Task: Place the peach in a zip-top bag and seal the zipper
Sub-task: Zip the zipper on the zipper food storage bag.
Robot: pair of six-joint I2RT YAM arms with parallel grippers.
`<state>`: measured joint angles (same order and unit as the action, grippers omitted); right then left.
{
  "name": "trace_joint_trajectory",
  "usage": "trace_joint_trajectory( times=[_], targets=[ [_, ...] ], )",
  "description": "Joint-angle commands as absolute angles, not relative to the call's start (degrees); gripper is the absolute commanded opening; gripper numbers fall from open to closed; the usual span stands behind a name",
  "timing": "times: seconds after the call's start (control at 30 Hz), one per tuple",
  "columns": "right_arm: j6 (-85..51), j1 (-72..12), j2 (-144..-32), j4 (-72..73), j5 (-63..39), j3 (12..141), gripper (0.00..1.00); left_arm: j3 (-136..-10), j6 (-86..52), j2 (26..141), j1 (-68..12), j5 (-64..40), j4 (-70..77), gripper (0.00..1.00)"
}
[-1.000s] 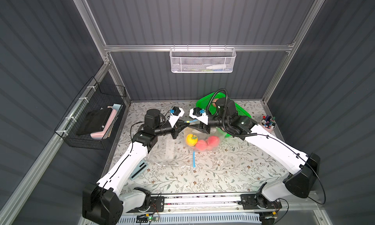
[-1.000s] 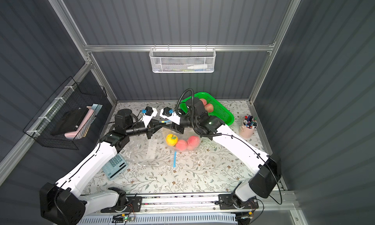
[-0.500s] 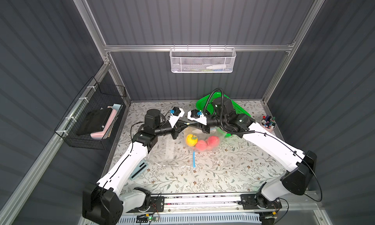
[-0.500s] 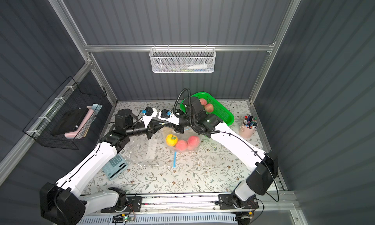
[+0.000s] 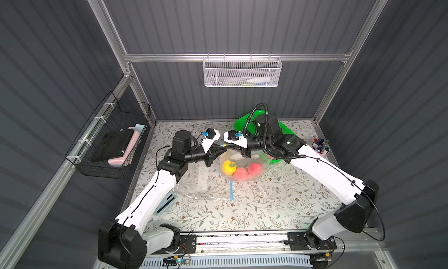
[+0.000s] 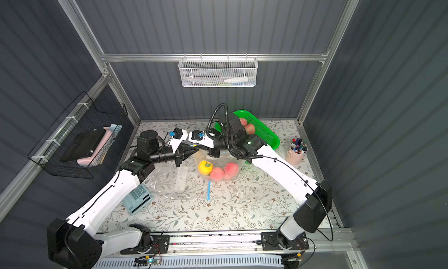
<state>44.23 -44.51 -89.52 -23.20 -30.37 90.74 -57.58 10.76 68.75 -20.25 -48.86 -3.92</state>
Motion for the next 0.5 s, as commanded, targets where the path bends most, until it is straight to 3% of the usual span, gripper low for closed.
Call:
trace_joint_trajectory(
  times=[0.0,0.1,0.2,0.37,0.47],
  targets=[
    [46.8,-44.7,-90.3,-26.0,-32.2,92.3,0.21,-57.0,11.1,66.6,-20.3,-50.9,-4.5,0.04],
    [46.9,-44.7,-90.3,-25.8,-31.8,92.4,0.21,-57.0,11.1,66.6,-20.3,-50.9,-4.6,0.04],
    [47.1,-44.6,-90.2,-25.7,-31.6,92.3,0.13,-57.1,11.0,66.7,-20.3,-50.7,-4.7,0.06],
    [47.3,-44.6,-89.7,-25.1,-31.5,92.2,0.11,-56.5,10.7,65.6,-20.3,-48.8,-4.4,0.24],
    [47.8,-44.6,-89.2,-25.6,-32.0,92.2,0.10,-56.1,10.7,64.6,-20.3,-48.5,-3.6,0.27]
  ],
)
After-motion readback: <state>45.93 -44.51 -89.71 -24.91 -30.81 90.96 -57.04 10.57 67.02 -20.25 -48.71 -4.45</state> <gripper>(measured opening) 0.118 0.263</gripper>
